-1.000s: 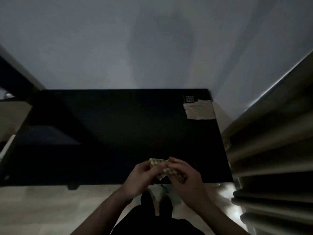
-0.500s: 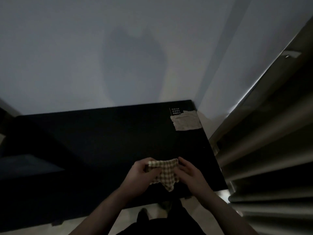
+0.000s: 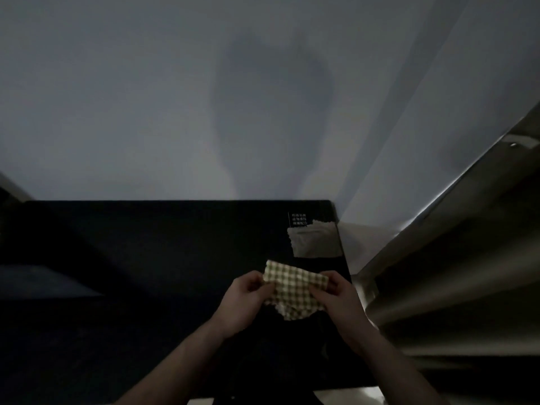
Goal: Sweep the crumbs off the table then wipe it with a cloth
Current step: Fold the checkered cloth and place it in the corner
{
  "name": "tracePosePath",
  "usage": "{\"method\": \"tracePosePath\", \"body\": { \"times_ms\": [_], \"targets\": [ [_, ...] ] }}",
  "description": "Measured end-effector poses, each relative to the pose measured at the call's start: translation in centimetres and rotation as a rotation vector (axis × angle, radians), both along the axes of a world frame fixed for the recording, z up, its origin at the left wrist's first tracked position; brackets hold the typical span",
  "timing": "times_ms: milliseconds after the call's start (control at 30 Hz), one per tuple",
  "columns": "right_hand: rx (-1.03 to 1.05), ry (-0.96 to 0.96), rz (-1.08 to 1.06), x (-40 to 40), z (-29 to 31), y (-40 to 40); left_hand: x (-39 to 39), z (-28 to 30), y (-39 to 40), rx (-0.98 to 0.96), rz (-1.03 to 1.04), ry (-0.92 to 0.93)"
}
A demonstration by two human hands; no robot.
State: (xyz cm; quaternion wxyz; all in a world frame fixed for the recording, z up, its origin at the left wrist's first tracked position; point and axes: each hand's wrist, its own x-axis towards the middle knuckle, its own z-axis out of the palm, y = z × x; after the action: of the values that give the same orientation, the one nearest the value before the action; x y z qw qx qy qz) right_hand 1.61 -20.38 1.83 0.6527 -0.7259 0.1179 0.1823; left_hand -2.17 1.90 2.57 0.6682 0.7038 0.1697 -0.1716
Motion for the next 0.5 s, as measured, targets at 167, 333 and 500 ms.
{"method": "tracePosePath", "body": {
  "times_ms": [167, 333, 500],
  "targets": [
    [-0.039, -0.021, 0.009, 4.2, -1.2, -1.8, 4.0, -2.0, -3.1, -0.127, 0.103, 0.057],
    [-0.022, -0.005, -0.006, 9.0, -2.9, -4.1, 9.1, -2.9, -5.7, -0.025, 0.065, -0.034],
    [-0.171, -0.025, 0.056, 14.5, -5.3, -6.2, 14.6, -5.8, -7.5, 0.194, 0.025, 0.109]
  ]
}}
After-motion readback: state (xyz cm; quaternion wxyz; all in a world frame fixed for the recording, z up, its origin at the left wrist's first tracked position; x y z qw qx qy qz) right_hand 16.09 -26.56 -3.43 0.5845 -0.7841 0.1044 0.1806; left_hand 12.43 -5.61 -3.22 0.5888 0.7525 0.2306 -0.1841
